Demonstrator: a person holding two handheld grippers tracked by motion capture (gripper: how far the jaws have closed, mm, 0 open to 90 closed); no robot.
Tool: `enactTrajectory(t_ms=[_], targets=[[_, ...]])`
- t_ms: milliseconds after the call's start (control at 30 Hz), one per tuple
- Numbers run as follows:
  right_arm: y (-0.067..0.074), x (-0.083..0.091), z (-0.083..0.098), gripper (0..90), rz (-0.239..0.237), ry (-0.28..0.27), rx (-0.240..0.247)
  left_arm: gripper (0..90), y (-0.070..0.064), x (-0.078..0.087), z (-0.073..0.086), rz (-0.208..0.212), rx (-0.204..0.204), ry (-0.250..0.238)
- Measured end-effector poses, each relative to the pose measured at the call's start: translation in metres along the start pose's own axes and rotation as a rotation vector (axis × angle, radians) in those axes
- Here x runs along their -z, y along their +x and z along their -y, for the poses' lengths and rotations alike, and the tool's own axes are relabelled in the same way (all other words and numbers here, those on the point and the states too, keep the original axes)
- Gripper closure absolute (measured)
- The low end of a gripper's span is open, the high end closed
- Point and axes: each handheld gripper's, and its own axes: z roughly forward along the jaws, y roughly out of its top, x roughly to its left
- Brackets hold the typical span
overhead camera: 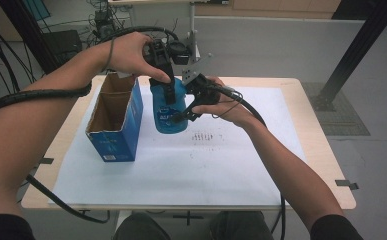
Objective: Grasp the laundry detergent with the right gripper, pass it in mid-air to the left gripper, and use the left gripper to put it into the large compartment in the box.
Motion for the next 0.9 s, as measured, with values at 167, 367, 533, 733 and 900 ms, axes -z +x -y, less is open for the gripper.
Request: enactTrajectory(t_ms=[167, 367, 533, 733, 900], targets=[[-0.001, 0.009, 0.007, 7.6, 0.023, 0.020, -0.045, 36.3, 0.003, 0.003, 0.004, -0.010, 0.024, 0.015], [0.004, 0.020, 0.013, 2.8, 0.053, 0.095, -0.042, 36.2, 0.009, 0.006, 0.012, 0.013, 0.085, 0.014], [0.011, 0.033, 0.027, 2.8, 0.126, 0.146, -0.096, 36.2, 0.011, 0.012, 0.016, 0.039, 0.133, 0.009], [0.017, 0.056, 0.054, 3.0, 0.223, 0.161, -0.204, 36.2, 0.013, 0.023, 0.022, 0.008, 0.192, 0.010], [0.027, 0.074, 0.071, 3.1, 0.268, 0.187, -0.253, 36.3, 0.018, 0.035, 0.028, -0.034, 0.263, 0.005]])
